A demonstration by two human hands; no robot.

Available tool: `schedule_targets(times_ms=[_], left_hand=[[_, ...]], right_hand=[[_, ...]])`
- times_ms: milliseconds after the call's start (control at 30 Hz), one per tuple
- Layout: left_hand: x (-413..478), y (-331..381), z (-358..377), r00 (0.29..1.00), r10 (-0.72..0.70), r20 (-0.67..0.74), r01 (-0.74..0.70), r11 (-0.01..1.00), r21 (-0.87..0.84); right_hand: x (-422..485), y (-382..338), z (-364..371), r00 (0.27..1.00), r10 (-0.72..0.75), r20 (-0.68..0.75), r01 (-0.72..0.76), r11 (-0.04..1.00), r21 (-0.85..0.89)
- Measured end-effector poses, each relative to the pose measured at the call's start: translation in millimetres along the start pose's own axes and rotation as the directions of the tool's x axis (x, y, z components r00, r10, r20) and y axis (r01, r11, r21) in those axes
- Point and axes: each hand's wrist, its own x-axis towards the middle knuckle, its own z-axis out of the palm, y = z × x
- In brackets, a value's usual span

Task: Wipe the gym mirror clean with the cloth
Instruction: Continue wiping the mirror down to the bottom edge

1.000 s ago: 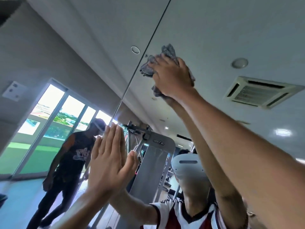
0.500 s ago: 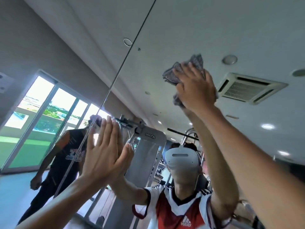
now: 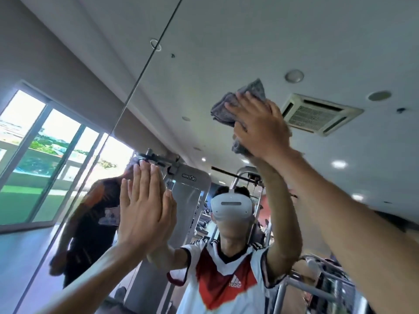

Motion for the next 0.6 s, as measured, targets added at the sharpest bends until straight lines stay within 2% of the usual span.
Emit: schedule_targets(times_ms=[33,67,133,200,233,267,300,367,400,433,467,500,533,567,600], left_hand=[[-2.0,1.3,0.3,1.000,-0.005,0.005,0.005,1.000,-0.002],[-2.5,2.6,0.3,1.000,-0.013,0.010,0.013,1.000,-0.005],[-2.0,8.7,-0.8,1.000,-0.029,0.006,0.029,1.000,-0.009],[-3.1,16.6,-2.3,1.000,-0.024,0.018,0.024,0.999,-0.025],[-4.3,21.5,-3.1,0.999,-0.003,0.032,0.004,0.999,-0.036],[-5.5,26.8,-4.0,0.998,0.033,0.048,-0.031,0.998,-0.047],[-5.8,32.8,-4.9,0.995,0.078,0.058,-0.075,0.996,-0.056],[-5.7,42.0,-5.4,0.981,0.184,0.060,-0.181,0.982,-0.056],[-4.6,47.0,-5.7,0.973,0.224,0.054,-0.222,0.974,-0.053],[-3.2,52.6,-5.1,0.969,0.242,0.050,-0.239,0.969,-0.056],[-2.7,58.9,-3.5,0.970,0.239,0.046,-0.236,0.969,-0.066],[-4.4,67.2,-1.4,0.973,0.226,0.044,-0.222,0.972,-0.082],[-6.5,76.2,0.1,0.978,0.207,0.040,-0.202,0.974,-0.099],[-9.0,85.2,2.0,0.980,0.195,0.036,-0.190,0.975,-0.119],[-10.4,94.3,3.6,0.980,0.194,0.040,-0.187,0.973,-0.136]], right_hand=[[-14.4,-14.5,7.4,0.999,0.031,-0.031,-0.031,1.000,0.005],[-30.3,-25.4,13.3,0.999,-0.003,-0.032,0.004,0.999,0.032],[-63.9,-25.3,16.0,0.964,-0.258,0.061,0.256,0.966,0.039],[-77.1,9.7,2.3,0.829,-0.531,0.176,0.536,0.844,0.025],[-75.2,33.7,-6.2,0.783,-0.588,0.202,0.598,0.801,0.017],[-71.1,57.6,-14.9,0.795,-0.572,0.202,0.585,0.811,-0.004],[-65.4,81.0,-23.8,0.855,-0.485,0.182,0.498,0.866,-0.033],[-57.8,113.3,-37.3,0.983,-0.169,0.074,0.174,0.982,-0.071],[-57.4,113.9,-38.1,1.000,0.027,-0.014,-0.028,0.998,-0.061],[-58.0,102.7,-31.9,0.971,0.216,-0.105,-0.222,0.974,-0.048],[-61.6,83.8,-21.5,0.921,0.345,-0.183,-0.358,0.933,-0.043],[-70.4,62.6,-10.7,0.885,0.395,-0.246,-0.416,0.908,-0.038],[-81.1,43.4,-2.2,0.893,0.364,-0.264,-0.383,0.923,-0.025],[-95.2,30.2,1.4,0.937,0.256,-0.237,-0.269,0.963,-0.025],[-110.9,27.4,1.0,0.985,0.089,-0.151,-0.098,0.994,-0.057]])
